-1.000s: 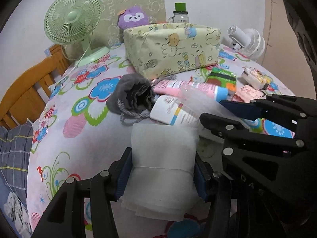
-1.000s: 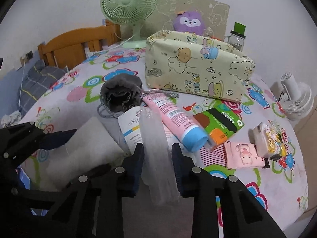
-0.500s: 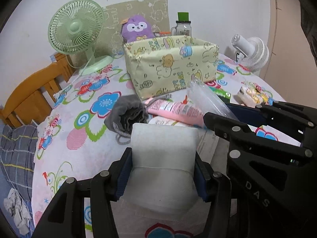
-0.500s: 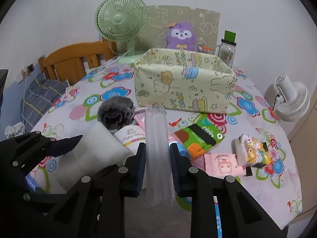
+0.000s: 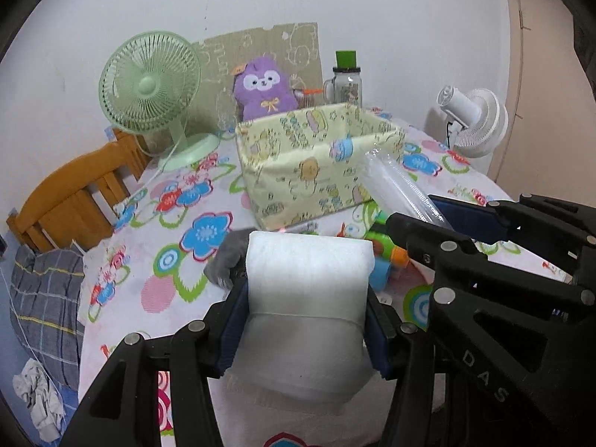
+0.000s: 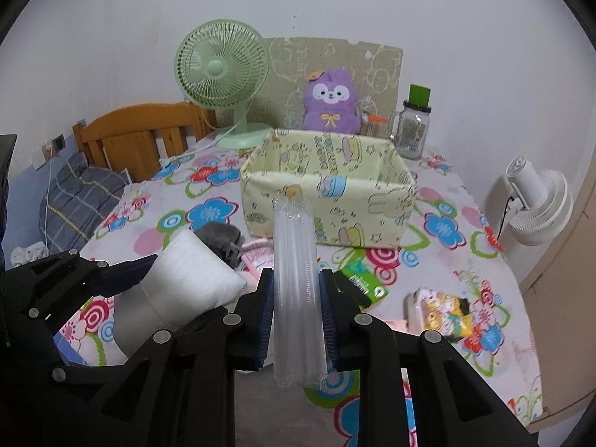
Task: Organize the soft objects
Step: 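Grasp the white towel with the left gripper while the right gripper grasps the clear tube bag, then carry the towel and tube bag into the fabric box and open both grippers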
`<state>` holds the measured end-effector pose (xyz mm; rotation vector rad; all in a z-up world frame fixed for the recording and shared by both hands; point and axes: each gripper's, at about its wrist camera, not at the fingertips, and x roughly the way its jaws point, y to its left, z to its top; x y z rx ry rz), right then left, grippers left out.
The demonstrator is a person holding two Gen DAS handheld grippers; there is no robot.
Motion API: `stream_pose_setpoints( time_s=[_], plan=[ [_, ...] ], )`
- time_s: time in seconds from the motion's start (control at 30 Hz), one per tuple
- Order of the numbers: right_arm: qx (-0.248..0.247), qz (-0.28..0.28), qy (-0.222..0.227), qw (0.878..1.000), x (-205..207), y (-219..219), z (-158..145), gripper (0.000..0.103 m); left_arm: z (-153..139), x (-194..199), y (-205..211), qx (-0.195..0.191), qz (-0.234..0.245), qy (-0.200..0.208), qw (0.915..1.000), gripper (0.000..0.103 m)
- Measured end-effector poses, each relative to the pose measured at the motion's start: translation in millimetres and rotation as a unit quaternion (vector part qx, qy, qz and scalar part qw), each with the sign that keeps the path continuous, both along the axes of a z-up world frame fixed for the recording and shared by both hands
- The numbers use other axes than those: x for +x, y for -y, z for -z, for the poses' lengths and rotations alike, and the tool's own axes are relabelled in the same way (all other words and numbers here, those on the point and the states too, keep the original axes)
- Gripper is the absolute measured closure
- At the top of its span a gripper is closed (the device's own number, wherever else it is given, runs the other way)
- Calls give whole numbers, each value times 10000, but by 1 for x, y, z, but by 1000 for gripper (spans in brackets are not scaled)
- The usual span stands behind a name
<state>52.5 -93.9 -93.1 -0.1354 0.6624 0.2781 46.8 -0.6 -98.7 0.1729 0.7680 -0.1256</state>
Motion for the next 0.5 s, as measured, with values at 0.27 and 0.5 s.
stream_pose_setpoints(
  time_s=[0.27,0.5],
  plan=[
    [-148,53,303,9994,1,6,-28,77,-22,6,9,-28,18,202,9998,45],
    [-34,116,426,9990,13,17,-49,77,-44,15,20,-2,58,502,9987,45]
  ],
)
